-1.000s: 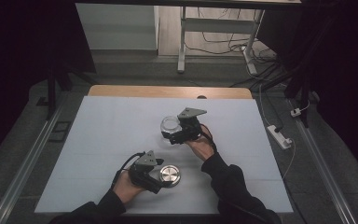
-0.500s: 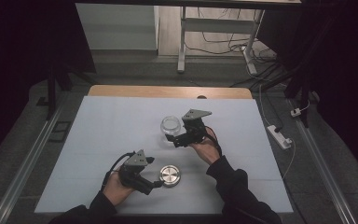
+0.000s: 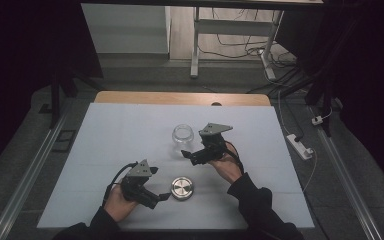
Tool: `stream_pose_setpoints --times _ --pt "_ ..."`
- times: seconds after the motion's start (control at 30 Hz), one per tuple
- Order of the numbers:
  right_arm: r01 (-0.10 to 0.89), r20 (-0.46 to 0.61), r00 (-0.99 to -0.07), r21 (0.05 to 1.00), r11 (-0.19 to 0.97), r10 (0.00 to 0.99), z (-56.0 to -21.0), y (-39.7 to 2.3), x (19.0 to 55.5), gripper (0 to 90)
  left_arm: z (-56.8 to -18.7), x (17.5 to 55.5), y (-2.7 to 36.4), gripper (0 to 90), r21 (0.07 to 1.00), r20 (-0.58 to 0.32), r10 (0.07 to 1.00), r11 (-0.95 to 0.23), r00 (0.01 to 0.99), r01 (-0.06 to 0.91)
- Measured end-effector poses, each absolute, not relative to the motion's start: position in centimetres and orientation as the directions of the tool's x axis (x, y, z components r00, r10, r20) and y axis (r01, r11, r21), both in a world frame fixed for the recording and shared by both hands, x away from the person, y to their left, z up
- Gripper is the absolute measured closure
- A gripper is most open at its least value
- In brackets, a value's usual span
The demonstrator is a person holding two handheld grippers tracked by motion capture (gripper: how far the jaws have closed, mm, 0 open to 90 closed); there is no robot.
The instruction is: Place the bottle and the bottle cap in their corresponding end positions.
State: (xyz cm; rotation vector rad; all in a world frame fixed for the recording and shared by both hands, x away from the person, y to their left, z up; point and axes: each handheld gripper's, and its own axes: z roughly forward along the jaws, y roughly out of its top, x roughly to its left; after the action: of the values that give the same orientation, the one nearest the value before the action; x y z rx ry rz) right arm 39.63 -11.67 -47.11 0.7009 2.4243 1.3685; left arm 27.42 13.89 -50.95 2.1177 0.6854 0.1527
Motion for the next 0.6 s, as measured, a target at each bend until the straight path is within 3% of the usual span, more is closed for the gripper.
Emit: stream_pose_setpoints --times 0.6 --pt "0.297 0.029 -0.852 0.85 0.436 0.522 -47.0 -12.6 38.0 0.0 -50.9 26.5 15.6 0.0 0.794 -0.145 0.543 -0.435 0.827 0.425"
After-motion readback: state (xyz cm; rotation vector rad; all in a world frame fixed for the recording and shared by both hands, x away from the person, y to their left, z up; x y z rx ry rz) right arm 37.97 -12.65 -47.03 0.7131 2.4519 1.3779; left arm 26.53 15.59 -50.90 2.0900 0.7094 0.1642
